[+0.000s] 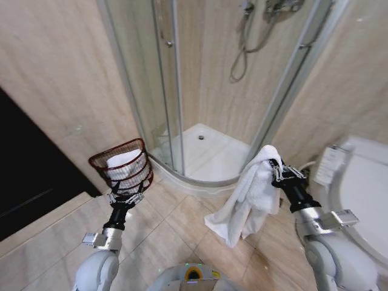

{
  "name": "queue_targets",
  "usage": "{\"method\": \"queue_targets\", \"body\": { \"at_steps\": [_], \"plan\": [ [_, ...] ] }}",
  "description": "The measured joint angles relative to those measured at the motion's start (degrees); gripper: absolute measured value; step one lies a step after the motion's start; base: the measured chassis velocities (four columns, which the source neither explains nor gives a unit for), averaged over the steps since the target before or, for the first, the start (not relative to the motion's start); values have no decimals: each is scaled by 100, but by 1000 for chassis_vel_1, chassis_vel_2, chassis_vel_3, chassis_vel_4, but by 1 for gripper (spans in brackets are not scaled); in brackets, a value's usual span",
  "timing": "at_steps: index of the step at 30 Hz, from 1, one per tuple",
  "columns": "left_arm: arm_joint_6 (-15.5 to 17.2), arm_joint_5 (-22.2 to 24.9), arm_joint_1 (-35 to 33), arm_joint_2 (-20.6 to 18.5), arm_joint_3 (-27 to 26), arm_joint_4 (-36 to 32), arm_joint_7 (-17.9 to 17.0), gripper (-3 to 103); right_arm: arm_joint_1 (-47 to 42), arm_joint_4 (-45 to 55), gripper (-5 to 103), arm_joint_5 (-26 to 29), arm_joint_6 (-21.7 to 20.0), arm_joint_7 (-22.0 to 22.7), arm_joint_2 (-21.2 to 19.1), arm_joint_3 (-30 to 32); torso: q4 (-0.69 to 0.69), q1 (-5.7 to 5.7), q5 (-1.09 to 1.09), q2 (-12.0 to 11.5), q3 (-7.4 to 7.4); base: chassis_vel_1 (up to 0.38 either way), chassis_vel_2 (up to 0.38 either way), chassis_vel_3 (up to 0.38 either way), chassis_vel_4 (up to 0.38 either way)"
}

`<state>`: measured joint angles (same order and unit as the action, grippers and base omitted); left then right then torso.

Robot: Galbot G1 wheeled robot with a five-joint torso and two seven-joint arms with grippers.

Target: Discard the used towel into the hamper.

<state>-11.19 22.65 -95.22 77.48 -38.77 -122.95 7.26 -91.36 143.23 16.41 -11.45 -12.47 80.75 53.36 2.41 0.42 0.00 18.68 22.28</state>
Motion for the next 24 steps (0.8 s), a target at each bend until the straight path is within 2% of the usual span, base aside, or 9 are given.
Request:
{"method": "queue_targets", "body": {
  "at_steps": [18, 24],
  "plan": [
    [-38, -48, 21, 17, 15, 29, -3, 100, -41, -1, 6, -127, 142, -311, 46, -73, 0, 0, -1, 1, 0, 121, 128, 128, 123],
    [-62, -166, 113, 62, -10, 126, -343, 100, -31, -43, 6, -162, 198, -389, 79, -75, 3, 0, 0, 2, 0, 102, 100, 111, 106]
  ]
}}
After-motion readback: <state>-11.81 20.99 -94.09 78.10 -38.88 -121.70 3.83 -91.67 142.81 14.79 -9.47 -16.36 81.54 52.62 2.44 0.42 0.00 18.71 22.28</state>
